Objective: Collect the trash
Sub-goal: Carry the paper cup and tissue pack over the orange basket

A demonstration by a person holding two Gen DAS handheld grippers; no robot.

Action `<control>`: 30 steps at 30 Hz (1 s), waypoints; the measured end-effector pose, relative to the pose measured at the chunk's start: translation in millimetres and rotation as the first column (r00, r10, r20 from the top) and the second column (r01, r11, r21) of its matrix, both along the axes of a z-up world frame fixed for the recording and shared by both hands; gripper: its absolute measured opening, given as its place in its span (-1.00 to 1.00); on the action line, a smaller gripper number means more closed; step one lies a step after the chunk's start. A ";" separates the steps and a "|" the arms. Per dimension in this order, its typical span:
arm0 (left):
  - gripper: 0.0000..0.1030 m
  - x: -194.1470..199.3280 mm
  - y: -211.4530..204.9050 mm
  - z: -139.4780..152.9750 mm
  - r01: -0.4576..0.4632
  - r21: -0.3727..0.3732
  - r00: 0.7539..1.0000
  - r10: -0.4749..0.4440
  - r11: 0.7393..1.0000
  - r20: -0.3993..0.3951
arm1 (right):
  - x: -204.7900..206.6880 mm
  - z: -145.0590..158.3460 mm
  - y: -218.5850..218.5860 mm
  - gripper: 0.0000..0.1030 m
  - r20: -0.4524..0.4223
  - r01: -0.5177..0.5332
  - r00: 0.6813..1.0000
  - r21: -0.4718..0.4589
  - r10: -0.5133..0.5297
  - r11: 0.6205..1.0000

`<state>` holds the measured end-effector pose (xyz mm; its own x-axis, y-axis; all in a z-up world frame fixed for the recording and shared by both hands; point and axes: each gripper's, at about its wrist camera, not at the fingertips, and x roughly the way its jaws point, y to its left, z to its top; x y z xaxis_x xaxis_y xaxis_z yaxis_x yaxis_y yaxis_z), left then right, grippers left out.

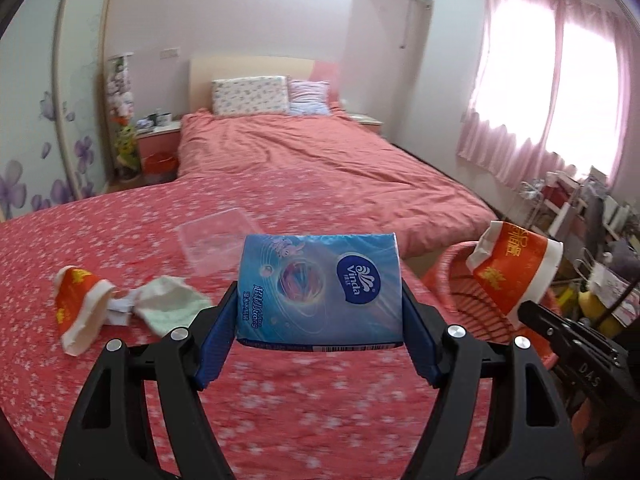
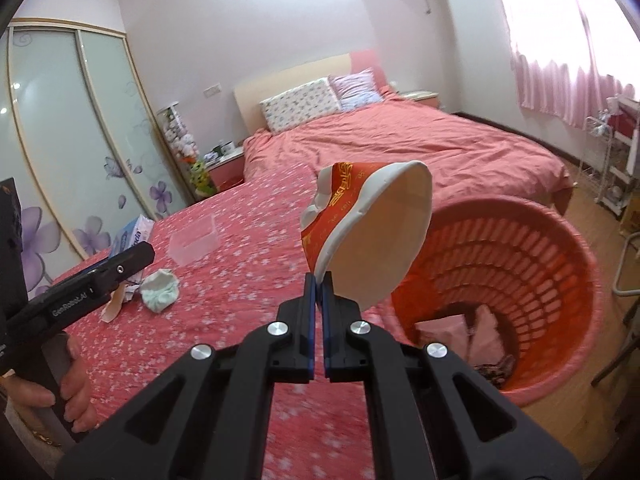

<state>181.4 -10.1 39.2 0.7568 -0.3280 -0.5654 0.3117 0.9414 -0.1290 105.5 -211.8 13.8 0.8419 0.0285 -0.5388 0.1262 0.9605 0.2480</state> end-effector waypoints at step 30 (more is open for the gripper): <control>0.41 -9.5 -155.8 -35.0 0.309 -0.018 0.951 -0.309 0.951 -0.030 | -35.6 -43.9 -115.5 -0.93 -0.003 0.240 0.971 0.060 -0.240 0.969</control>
<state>171.8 -165.8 4.2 0.5988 -0.5503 -0.5819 0.5824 0.7979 -0.1554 69.9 -327.3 -30.1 0.8301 -0.1425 -0.5391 0.3500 0.8857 0.3050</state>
